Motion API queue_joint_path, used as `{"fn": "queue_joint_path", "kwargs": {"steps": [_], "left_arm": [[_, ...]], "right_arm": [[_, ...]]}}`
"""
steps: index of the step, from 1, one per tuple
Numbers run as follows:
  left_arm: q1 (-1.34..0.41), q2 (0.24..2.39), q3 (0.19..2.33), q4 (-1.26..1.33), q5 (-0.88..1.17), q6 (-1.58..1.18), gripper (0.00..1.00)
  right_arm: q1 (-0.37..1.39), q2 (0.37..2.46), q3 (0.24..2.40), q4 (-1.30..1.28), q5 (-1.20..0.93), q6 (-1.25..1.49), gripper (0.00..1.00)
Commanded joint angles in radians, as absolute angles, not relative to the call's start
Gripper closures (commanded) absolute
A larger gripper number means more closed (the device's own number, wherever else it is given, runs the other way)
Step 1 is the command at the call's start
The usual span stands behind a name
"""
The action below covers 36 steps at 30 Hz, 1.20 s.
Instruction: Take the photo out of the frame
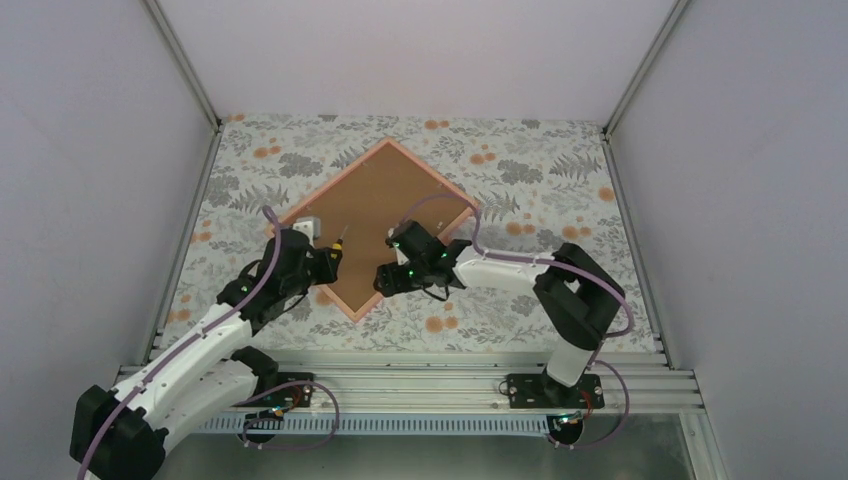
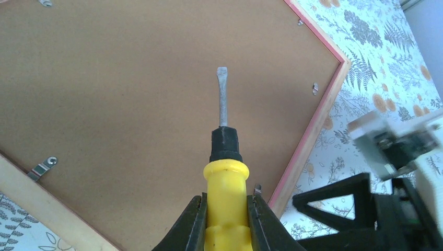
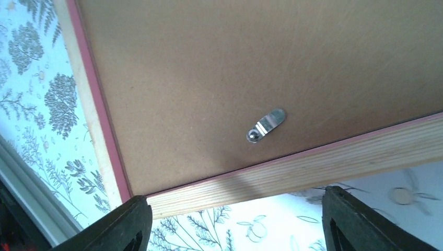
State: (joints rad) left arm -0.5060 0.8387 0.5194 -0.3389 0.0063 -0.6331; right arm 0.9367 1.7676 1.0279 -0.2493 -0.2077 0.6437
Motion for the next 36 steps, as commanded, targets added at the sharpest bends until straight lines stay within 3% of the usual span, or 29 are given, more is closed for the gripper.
{"fn": "queue_joint_path", "kwargs": {"steps": [1,17,26,36], "left_arm": [[-0.502,0.801,0.540,-0.392,-0.016,-0.641,0.98],[-0.502,0.822,0.552,-0.359,0.042,-0.622,0.98],[-0.502,0.894,0.557,-0.300,0.084,-0.601,0.98],[-0.502,0.952,0.555,-0.260,0.123,-0.588,0.98]], "right_arm": [[0.854,1.674,1.063,-0.305,-0.177,0.474,0.27],[0.390,1.839,1.263,-0.268,-0.248,0.226,0.28],[0.307,2.044,1.444,-0.276,-0.258,0.152,0.29],[0.295,2.124,1.462,-0.276,-0.317,0.121,0.34]]}}
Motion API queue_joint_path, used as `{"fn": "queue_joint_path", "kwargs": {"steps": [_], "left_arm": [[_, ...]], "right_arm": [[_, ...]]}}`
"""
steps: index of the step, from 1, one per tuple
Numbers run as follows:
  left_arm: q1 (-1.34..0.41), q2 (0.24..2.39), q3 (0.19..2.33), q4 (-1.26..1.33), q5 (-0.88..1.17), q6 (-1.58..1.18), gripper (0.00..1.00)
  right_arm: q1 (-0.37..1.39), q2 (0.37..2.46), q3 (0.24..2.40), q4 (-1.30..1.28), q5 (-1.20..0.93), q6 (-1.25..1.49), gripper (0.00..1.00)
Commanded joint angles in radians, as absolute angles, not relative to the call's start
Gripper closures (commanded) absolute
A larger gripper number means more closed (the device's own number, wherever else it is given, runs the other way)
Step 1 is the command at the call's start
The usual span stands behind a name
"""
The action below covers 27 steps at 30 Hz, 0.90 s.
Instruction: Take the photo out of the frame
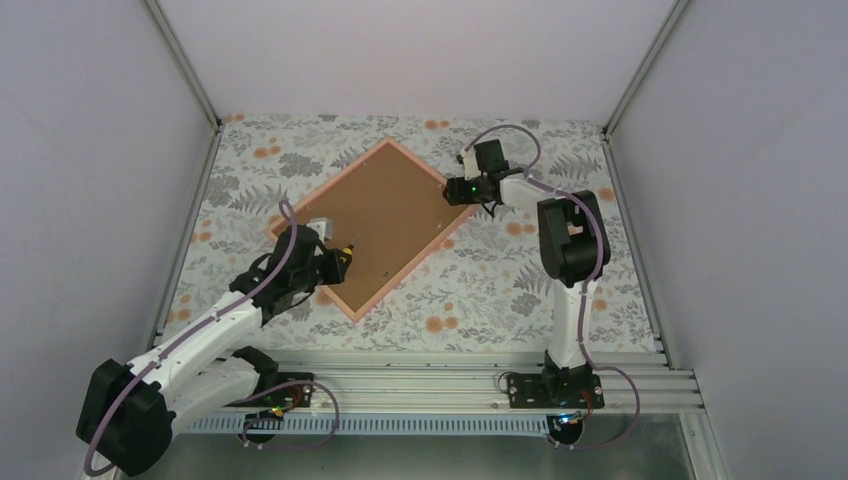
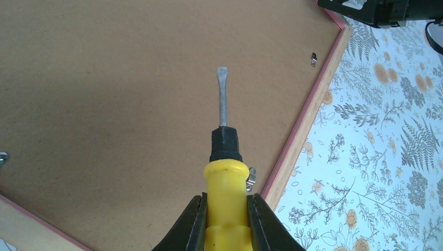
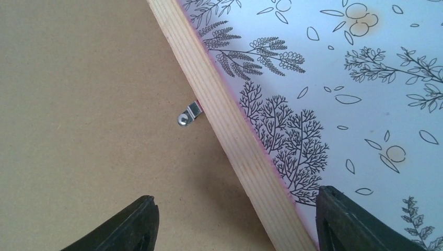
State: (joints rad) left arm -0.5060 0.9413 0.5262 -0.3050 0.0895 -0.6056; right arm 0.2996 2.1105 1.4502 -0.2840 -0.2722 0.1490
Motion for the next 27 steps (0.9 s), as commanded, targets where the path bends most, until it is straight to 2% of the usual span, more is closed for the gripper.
{"fn": "queue_joint_path", "kwargs": {"steps": [1,11,27], "left_arm": [[-0.502,0.954,0.554,-0.257,0.129,-0.589,0.98],[-0.503,0.939,0.539,-0.256,0.158,-0.593,0.98],[-0.508,0.897,0.519,-0.280,0.173,-0.594,0.98]], "right_arm": [[0.295,2.125,1.456,-0.276,-0.324,0.124,0.35],[0.299,2.000,1.275,-0.250,-0.371,0.159,0.45],[0.437,1.860,1.027,-0.248,-0.340,0.206,0.53]]}}
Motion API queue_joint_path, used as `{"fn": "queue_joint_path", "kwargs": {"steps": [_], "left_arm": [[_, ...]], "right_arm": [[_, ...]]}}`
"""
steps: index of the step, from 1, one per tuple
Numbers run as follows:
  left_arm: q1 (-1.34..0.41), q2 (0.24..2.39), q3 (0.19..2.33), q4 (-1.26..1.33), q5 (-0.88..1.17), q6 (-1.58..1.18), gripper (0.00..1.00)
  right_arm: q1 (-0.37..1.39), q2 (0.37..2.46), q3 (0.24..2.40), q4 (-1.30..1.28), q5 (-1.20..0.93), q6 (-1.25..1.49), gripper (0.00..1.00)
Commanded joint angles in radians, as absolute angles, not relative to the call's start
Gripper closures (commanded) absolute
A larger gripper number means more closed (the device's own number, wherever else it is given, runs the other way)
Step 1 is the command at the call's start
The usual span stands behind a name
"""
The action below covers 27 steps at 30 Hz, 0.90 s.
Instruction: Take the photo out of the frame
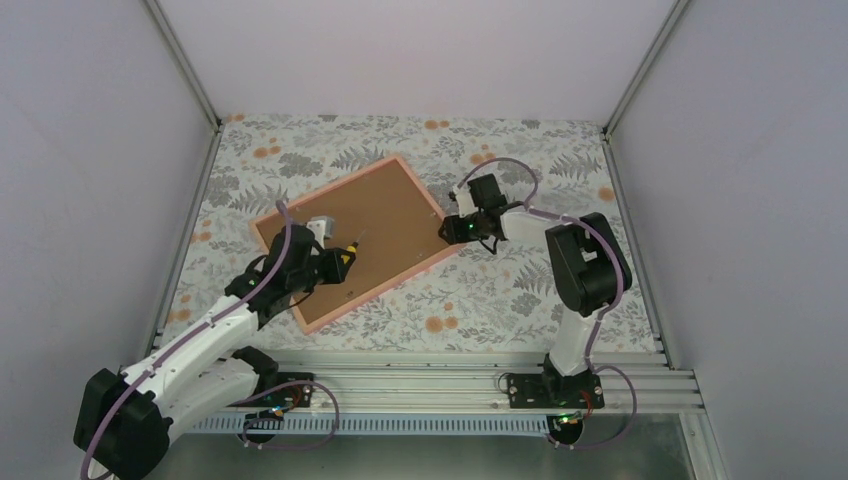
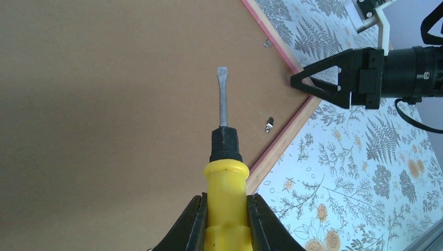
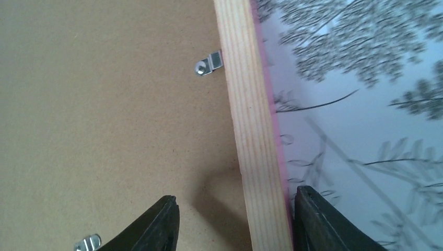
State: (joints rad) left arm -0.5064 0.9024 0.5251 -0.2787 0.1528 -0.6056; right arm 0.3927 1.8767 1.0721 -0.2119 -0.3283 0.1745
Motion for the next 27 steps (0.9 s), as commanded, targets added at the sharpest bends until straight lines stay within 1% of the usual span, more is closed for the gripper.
{"fn": "queue_joint_path", "kwargs": {"steps": [1,10,19,23,27], "left_arm": [[-0.508,0.900,0.518,-0.276,0.176,-0.594,0.98],[-0.515,0.945,0.521,-0.246,0.196,-0.595,0.98],[-0.532,0.985,0.534,-0.228,0.199,-0.597,0.98],[-0.544,1.003,0.536,-0.223,0.195,-0.601,0.98],[-0.556,1.015,0.538,-0.216,0.193,-0.606,0.98]], "right_arm": [[0.444,1.856,1.021,-0.247,-0.340,0.206,0.53],[0.472,1.890,1.069,-0.290,-0.232,0.181,0.54],[0.475,1.973,1.143,-0.291,-0.188,0.150,0.59],[0.474,1.998,1.178,-0.299,-0.164,0.139,0.62],[0.476,2.012,1.195,-0.307,-0.126,0.137,0.68]]}}
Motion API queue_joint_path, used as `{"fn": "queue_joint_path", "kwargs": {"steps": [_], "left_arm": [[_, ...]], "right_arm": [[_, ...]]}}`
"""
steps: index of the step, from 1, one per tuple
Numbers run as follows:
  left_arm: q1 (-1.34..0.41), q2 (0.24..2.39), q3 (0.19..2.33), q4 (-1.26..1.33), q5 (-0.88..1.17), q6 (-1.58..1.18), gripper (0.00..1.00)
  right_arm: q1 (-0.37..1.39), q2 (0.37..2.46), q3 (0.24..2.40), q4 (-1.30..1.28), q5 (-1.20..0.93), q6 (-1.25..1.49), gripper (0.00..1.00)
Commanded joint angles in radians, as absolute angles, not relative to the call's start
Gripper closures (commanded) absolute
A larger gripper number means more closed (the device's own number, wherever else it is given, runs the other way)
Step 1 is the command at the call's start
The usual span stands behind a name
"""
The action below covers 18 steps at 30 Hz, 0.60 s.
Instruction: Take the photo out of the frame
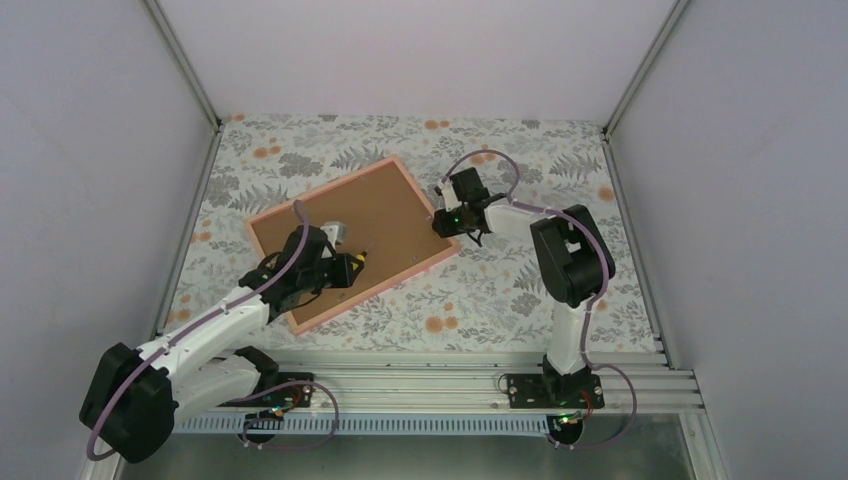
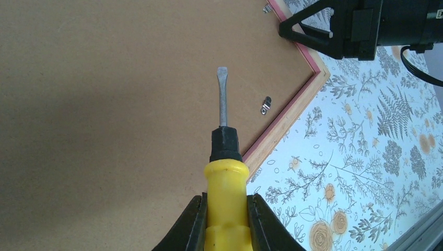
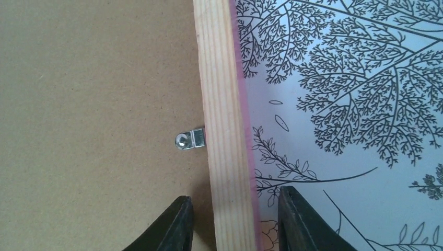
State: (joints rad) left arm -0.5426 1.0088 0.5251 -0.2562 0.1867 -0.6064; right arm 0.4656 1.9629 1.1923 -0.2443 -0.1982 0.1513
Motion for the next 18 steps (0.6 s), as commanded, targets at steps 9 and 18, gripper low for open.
{"fn": "queue_joint_path", "kwargs": {"steps": [9,18], "left_arm": [[-0.596,1.065,0.560,-0.184,0.193,-0.608,0.98],[-0.641,1.170,0.596,-0.113,0.214,-0.600,0.98]], "right_arm": [[0.501,1.958,1.111,-0.283,-0.109,0.216,0.84],[0.556,1.884,1.021,-0.256,-0.083,0.397,0.96]]}}
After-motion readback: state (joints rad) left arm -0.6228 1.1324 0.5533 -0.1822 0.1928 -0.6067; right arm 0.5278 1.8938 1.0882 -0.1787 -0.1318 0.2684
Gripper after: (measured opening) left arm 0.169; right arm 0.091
